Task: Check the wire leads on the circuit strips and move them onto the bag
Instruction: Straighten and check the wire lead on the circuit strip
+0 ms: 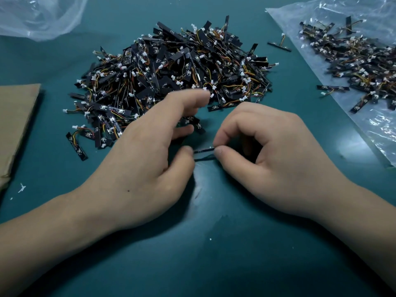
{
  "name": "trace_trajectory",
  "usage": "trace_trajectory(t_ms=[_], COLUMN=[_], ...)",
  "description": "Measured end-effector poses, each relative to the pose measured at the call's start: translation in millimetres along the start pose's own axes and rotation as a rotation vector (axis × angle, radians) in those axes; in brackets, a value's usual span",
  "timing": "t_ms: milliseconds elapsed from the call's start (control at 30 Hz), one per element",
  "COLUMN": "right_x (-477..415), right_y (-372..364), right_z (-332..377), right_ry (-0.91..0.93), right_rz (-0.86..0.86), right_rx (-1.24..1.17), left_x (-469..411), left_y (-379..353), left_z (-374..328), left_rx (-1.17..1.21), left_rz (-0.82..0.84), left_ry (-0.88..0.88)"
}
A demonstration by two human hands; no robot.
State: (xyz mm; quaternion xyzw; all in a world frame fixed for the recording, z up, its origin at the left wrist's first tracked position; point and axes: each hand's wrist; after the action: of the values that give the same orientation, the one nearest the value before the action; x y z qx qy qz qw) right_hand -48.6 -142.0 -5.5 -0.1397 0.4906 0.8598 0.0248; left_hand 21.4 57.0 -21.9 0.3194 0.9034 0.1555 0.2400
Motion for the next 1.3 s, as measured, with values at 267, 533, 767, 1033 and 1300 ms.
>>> trace_trajectory(t_ms=[267,533,767,1033,1300], right_x=[3,2,2,4,4], right_y=[3,5,5,6,5], right_z=[-1,0,-2,-1,-1], right_ry=[0.018,0.056,0.035,0.032,0.041], right_rz=[-0.097,-0.076,-0.087,-0.109,-0.055], right_rx=[-0.151,-0.195,-0.238,-0.225,-0.239], left_x=[-2,1,2,3,2], left_y=[5,-1,0,0,2], left_z=[-19,-21,-27,-21,-25], left_rx=[-0.204,0.041,0.021,-0.075,-0.071], left_rz=[-0.095,-0.12,-0.164,-0.159,-0.158], left_ry=[-0.087,-0.002,0.027,0.019,0.028])
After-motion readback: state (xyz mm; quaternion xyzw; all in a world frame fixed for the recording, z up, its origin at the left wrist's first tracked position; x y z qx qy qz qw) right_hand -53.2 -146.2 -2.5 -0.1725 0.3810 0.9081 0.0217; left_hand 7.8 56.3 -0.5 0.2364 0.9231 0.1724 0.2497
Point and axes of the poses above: each hand's wrist, its own x-axis away from the middle knuckle, its own y-axis out of the back of the hand, z = x × y, and after that the axes turned 10 degrees about x, right-handed
